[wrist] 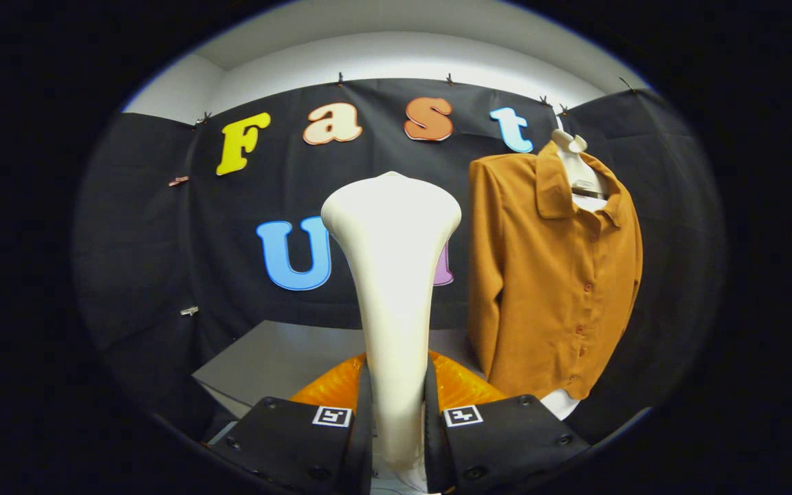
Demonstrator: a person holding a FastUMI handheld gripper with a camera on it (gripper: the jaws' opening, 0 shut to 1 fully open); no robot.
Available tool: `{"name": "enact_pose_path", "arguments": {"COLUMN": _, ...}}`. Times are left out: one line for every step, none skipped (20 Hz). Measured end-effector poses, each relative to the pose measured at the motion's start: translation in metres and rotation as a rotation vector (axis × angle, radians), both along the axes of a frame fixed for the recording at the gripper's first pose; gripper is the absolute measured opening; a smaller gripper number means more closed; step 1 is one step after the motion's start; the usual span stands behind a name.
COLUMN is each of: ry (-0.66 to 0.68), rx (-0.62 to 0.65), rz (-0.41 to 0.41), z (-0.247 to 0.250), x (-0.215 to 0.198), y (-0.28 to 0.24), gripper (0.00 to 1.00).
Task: Iron the clothes twice with a garment steamer, once on the left side and once on the right side.
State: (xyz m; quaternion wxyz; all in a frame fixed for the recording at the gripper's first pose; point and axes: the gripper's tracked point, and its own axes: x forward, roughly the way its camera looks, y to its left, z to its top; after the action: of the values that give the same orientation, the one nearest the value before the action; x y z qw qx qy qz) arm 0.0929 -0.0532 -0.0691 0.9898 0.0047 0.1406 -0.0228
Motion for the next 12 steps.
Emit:
{"name": "enact_pose_path", "arguments": {"ry": -0.008, "rx": -0.006, "rz": 0.02, "z": 0.002, "x": -0.001, "y": 0.012, "gripper": 0.34}}
{"name": "enact_pose_path", "arguments": {"ry": -0.017, "rx": -0.016, "rz": 0.032, "z": 0.004, "x": -0.003, "y": 0.023, "gripper": 0.34}}
{"name": "enact_pose_path", "arguments": {"ry": -0.024, "rx": -0.022, "rz": 0.038, "z": 0.005, "x": -0.005, "y": 0.031, "gripper": 0.34}}
{"name": "enact_pose_path", "arguments": {"ry": -0.03, "rx": -0.026, "rz": 0.038, "z": 0.006, "x": -0.007, "y": 0.036, "gripper": 0.34}}
{"name": "enact_pose_path", "arguments": {"ry": -0.034, "rx": -0.029, "rz": 0.035, "z": 0.007, "x": -0.009, "y": 0.04, "gripper": 0.34}}
{"name": "enact_pose_path", "arguments": {"ry": -0.038, "rx": -0.029, "rz": 0.034, "z": 0.008, "x": -0.01, "y": 0.044, "gripper": 0.34}}
{"name": "enact_pose_path", "arguments": {"ry": -0.04, "rx": -0.03, "rz": 0.033, "z": 0.008, "x": -0.011, "y": 0.048, "gripper": 0.34}}
{"name": "enact_pose_path", "arguments": {"ry": -0.043, "rx": -0.031, "rz": 0.029, "z": 0.009, "x": -0.011, "y": 0.049, "gripper": 0.33}}
{"name": "enact_pose_path", "arguments": {"ry": -0.046, "rx": -0.033, "rz": 0.026, "z": 0.01, "x": -0.011, "y": 0.049, "gripper": 0.33}}
{"name": "enact_pose_path", "arguments": {"ry": -0.048, "rx": -0.033, "rz": 0.024, "z": 0.01, "x": -0.012, "y": 0.05, "gripper": 0.34}}
{"name": "enact_pose_path", "arguments": {"ry": -0.05, "rx": -0.033, "rz": 0.021, "z": 0.011, "x": -0.012, "y": 0.05, "gripper": 0.34}}
{"name": "enact_pose_path", "arguments": {"ry": -0.052, "rx": -0.033, "rz": 0.017, "z": 0.011, "x": -0.013, "y": 0.05, "gripper": 0.34}}
